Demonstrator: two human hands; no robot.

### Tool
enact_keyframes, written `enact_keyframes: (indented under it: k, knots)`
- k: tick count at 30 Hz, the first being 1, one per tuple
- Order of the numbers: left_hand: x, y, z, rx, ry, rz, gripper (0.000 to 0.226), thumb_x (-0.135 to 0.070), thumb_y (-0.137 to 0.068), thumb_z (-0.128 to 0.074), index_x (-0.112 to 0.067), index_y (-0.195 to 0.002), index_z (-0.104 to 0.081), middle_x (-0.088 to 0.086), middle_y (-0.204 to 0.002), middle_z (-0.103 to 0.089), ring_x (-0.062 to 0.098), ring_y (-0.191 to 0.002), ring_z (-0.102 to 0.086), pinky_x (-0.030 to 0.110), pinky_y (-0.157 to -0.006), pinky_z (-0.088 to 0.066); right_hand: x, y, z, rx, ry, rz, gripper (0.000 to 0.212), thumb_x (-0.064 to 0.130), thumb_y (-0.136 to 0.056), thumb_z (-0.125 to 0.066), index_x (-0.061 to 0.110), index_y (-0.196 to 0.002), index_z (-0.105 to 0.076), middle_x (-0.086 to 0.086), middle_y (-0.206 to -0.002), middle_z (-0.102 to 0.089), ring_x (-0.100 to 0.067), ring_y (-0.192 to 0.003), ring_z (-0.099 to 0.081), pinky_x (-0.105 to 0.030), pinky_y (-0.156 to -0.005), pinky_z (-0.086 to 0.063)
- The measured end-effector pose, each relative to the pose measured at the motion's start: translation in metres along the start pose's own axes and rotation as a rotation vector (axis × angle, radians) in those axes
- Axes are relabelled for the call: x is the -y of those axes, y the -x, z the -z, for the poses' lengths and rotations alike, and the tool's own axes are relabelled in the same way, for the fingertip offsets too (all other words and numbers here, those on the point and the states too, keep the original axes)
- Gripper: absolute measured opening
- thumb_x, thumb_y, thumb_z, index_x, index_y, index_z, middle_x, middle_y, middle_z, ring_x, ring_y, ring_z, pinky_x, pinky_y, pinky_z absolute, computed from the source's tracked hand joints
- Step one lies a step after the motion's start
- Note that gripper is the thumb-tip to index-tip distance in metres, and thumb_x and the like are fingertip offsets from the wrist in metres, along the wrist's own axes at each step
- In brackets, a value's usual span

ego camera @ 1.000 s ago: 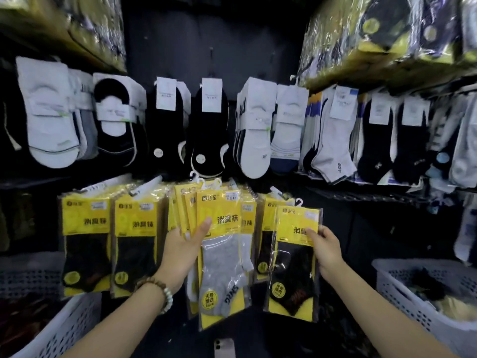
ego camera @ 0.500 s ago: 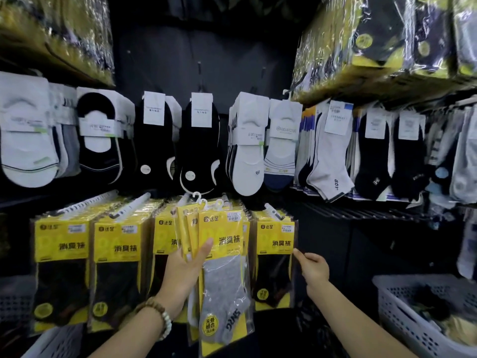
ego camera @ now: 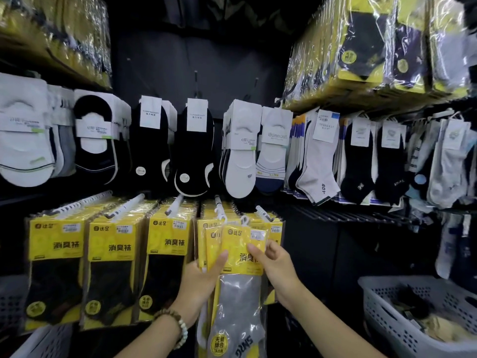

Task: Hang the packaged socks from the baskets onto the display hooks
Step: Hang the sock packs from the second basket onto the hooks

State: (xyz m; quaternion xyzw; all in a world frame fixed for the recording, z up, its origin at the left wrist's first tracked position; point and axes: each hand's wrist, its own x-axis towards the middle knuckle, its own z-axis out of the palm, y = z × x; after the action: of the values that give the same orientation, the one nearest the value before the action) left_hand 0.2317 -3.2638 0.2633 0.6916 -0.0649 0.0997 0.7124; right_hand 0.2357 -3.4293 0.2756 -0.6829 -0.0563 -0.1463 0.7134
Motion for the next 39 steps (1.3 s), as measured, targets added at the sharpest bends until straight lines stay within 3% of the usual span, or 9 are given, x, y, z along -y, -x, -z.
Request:
enact_keyframes:
  k: [6,10,18,22,24,31,32,33,39]
  knots:
    - [0.006,-0.017,0.021,-0.082,-0.079,-0.035,0.052,-0.061,-0.075,-0.055,-0.01,-0.082,-0.051,-0.01,-0.043,-0.023,0.009,-0.041,-0.025,0.017,-0.043,-0.026,-0.017,-0.006,0.032,-0.135,-0.051,-0.134,0.015,0.02,-0.093,-0.058,0.011,-0.104,-0.066,-0.007,-0.099,-0.074,-0.022,-0.09,-0.071,-0.039,-0.081,-0.057]
    - [0.006,-0.029,0.034,-0.075,-0.079,-0.083,0.044,-0.066,-0.071,-0.054,-0.023,-0.077,-0.046,0.005,-0.065,-0.044,0.015,-0.062,-0.041,0.016,-0.051,-0.028,-0.019,-0.013,0.054,-0.303,-0.041,-0.085,0.009,0.013,-0.093,-0.057,0.012,-0.097,-0.065,-0.007,-0.095,-0.073,-0.021,-0.085,-0.069,-0.03,-0.07,-0.054]
    - [0.006,-0.036,0.033,-0.113,-0.041,-0.074,0.039,-0.064,-0.074,-0.055,-0.029,-0.07,-0.039,-0.003,-0.063,-0.042,0.006,-0.052,-0.034,0.005,-0.04,-0.032,-0.012,-0.05,0.054,-0.267,0.03,-0.005,0.009,0.011,-0.094,-0.057,0.012,-0.098,-0.064,-0.005,-0.094,-0.071,-0.016,-0.084,-0.068,-0.024,-0.069,-0.056]
    - [0.003,-0.036,0.03,-0.137,-0.028,-0.051,0.042,-0.063,-0.073,-0.055,-0.022,-0.084,-0.051,-0.008,-0.061,-0.06,-0.007,-0.053,-0.055,0.014,-0.081,-0.047,-0.024,-0.068,0.047,-0.276,0.071,-0.026,0.013,0.012,-0.092,-0.06,0.005,-0.102,-0.065,-0.002,-0.085,-0.069,-0.008,-0.073,-0.065,-0.011,-0.052,-0.049]
    - [0.002,-0.034,0.028,-0.138,-0.028,-0.046,0.06,-0.064,-0.072,-0.055,-0.01,-0.097,-0.059,0.009,-0.079,-0.067,0.009,-0.076,-0.062,0.021,-0.088,-0.047,-0.033,-0.077,0.044,-0.397,0.121,-0.054,0.018,0.019,-0.087,-0.068,0.003,-0.097,-0.066,0.0,-0.079,-0.066,-0.008,-0.07,-0.061,-0.013,-0.053,-0.047]
    - [-0.002,-0.025,0.025,-0.153,-0.042,-0.064,0.063,-0.057,-0.076,-0.056,-0.001,-0.106,-0.061,0.004,-0.056,-0.066,0.011,-0.064,-0.064,0.022,-0.075,-0.049,-0.053,-0.077,0.046,-0.692,0.179,-0.194,0.029,0.026,-0.078,-0.077,0.01,-0.094,-0.059,-0.01,-0.094,-0.067,-0.015,-0.07,-0.055,-0.027,-0.063,-0.043]
    - [-0.002,-0.023,0.025,-0.152,-0.032,-0.064,0.056,-0.057,-0.074,-0.056,-0.006,-0.096,-0.064,0.001,-0.077,-0.057,0.006,-0.055,-0.06,0.016,-0.067,-0.045,-0.055,-0.073,0.047,-0.681,0.177,-0.198,0.029,0.025,-0.079,-0.076,0.008,-0.096,-0.059,-0.011,-0.095,-0.066,-0.018,-0.074,-0.057,-0.028,-0.068,-0.045]
    - [-0.002,-0.021,0.025,-0.143,-0.029,-0.059,0.049,-0.058,-0.073,-0.056,-0.011,-0.084,-0.063,-0.022,-0.04,-0.028,0.002,-0.044,-0.051,0.014,-0.063,-0.043,-0.056,-0.069,0.047,-0.639,0.16,-0.188,0.028,0.025,-0.08,-0.075,0.007,-0.097,-0.06,-0.011,-0.095,-0.066,-0.019,-0.078,-0.058,-0.031,-0.071,-0.047]
    - [-0.001,-0.012,0.011,-0.113,-0.033,0.018,0.073,-0.067,-0.061,-0.06,0.0,-0.091,-0.062,0.005,-0.052,-0.058,0.009,-0.059,-0.062,0.025,-0.073,-0.049,-0.021,-0.03,0.019,-0.163,0.039,-0.06,0.025,0.037,-0.091,-0.057,0.015,-0.097,-0.066,-0.005,-0.091,-0.067,-0.015,-0.08,-0.065,-0.022,-0.068,-0.053]
